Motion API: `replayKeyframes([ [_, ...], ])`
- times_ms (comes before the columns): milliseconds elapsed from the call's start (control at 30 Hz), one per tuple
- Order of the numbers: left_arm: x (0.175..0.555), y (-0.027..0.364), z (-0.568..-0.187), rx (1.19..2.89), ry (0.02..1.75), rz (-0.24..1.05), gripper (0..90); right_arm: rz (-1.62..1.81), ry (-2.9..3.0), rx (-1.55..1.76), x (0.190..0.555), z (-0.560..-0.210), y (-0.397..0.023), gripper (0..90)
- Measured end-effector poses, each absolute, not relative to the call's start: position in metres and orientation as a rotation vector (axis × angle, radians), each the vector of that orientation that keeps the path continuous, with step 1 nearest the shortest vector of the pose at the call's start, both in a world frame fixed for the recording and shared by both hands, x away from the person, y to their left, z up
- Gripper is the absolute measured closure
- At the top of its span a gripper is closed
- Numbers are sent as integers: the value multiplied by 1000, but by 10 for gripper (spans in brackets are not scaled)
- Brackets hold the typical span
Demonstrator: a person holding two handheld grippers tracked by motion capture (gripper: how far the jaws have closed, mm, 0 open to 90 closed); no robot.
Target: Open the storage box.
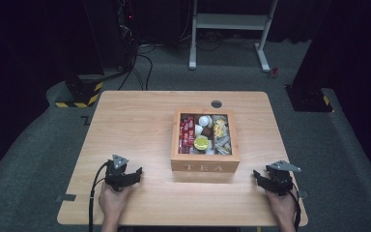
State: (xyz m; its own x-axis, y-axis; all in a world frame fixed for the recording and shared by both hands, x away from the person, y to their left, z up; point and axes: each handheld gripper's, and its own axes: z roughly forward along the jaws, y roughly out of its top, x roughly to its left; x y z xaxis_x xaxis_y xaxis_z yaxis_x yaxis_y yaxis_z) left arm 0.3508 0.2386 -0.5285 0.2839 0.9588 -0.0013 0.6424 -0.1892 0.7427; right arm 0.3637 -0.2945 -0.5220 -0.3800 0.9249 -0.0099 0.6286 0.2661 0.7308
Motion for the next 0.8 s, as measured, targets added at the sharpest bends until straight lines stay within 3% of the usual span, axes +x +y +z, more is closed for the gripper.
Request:
replayKeyframes([
  [367, 351, 239, -529, 1916, 1432, 634, 216, 919, 2115, 1379, 362, -522, -293, 504],
  [467, 351, 239, -529, 1916, 1431, 633, 215, 926, 2114, 1375, 361, -522, -293, 579],
  [800, 352, 239, -529, 1925, 1424, 627, 201, 960, 2153, 1378, 355, -520, -290, 661],
])
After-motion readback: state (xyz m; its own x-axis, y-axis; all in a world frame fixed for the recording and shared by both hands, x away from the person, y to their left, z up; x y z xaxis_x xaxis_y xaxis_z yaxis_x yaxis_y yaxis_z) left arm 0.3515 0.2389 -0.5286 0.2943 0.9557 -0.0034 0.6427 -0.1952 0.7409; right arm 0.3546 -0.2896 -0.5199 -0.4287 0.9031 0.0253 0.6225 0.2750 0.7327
